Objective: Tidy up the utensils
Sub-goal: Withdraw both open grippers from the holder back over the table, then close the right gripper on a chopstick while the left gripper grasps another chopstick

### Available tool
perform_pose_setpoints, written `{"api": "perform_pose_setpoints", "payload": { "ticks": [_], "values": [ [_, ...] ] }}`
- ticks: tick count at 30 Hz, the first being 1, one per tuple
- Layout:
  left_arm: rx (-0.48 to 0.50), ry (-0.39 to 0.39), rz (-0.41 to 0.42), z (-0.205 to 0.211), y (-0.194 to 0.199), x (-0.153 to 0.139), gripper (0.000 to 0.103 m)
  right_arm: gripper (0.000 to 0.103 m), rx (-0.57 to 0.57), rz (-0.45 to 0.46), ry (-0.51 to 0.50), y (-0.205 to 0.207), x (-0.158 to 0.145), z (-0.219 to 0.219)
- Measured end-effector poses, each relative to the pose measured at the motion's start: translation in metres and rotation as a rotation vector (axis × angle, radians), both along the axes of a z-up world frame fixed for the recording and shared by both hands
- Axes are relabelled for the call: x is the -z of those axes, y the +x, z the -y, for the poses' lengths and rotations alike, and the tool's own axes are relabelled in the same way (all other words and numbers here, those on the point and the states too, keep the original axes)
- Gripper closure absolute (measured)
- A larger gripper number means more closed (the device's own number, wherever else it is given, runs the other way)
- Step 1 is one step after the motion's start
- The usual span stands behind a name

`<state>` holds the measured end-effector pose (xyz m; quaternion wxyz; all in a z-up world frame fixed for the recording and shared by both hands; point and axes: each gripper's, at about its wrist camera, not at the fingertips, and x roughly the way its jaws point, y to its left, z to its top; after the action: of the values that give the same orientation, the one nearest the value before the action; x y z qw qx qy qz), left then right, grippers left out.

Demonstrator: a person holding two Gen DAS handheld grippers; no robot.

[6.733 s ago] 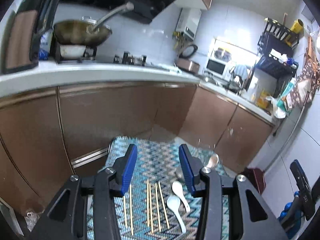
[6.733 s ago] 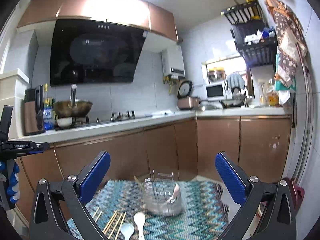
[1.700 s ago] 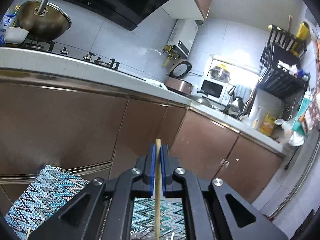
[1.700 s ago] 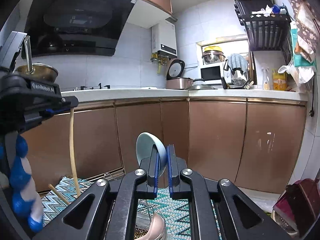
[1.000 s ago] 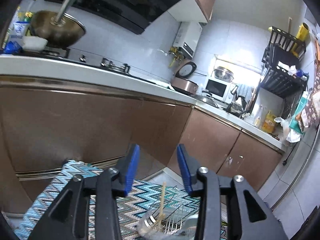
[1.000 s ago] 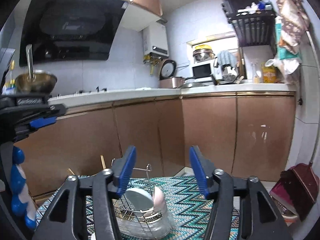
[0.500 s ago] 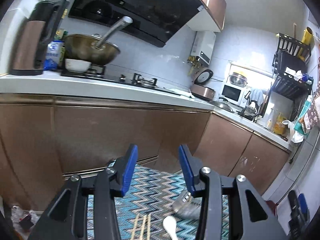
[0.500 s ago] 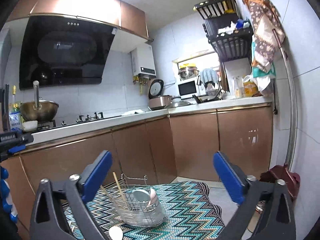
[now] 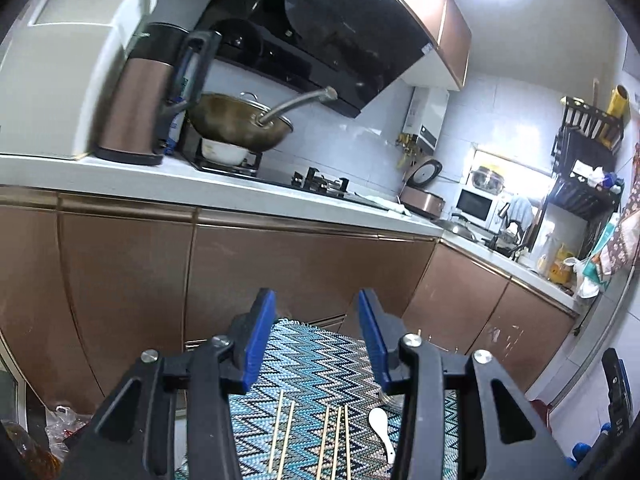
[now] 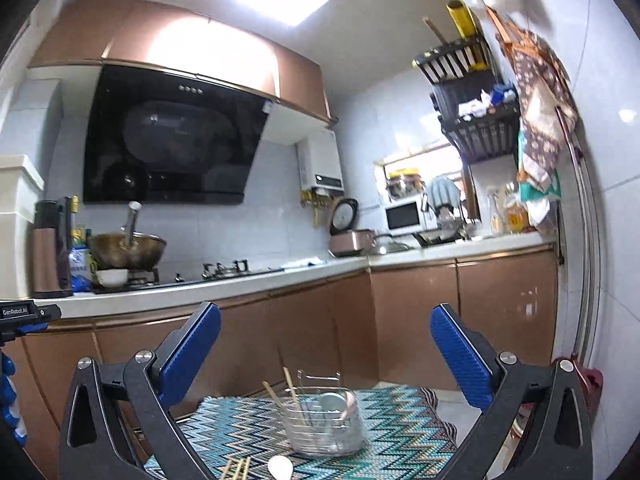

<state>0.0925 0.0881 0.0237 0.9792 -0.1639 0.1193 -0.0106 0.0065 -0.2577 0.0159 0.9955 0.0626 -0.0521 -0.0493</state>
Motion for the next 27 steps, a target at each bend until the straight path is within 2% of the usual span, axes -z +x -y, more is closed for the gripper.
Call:
{"api": "perform_pose_setpoints", "payload": {
  "ticks": [7,13,16,23,26,27],
  "values": [
    [-0.005,-0.007,0.041,-0.026,-0.038,-0.007,0.062,0.000,-0.050,0.012,-0.019,-0.022,-0.011,-0.019],
    [0.012,-0.006,0.026,-0.038,-0.040,-0.003,0.062,0.000,-0.074,-0.009,-0.033,-0.028,-0.016,-0.028],
    [0.057,-0.014,-0.025,-0.035,-0.028,0.009,0.062,0.000,-0.088,-0.059,-0.025,-0.020,-0.011,-0.027],
    [0.252,-0.030,-0.238,-0.009,0.032,0.055,0.062,0.001,-0.138,-0.194,-0.005,0.013,0.018,-0.018],
    [0.308,-0.030,-0.334,0.005,0.064,0.080,0.062,0.010,-0.188,-0.280,0.001,0.036,0.034,-0.016],
    [0.330,-0.038,-0.369,0.010,0.076,0.090,0.062,0.016,-0.209,-0.319,0.007,0.048,0.042,-0.015]
  ]
}}
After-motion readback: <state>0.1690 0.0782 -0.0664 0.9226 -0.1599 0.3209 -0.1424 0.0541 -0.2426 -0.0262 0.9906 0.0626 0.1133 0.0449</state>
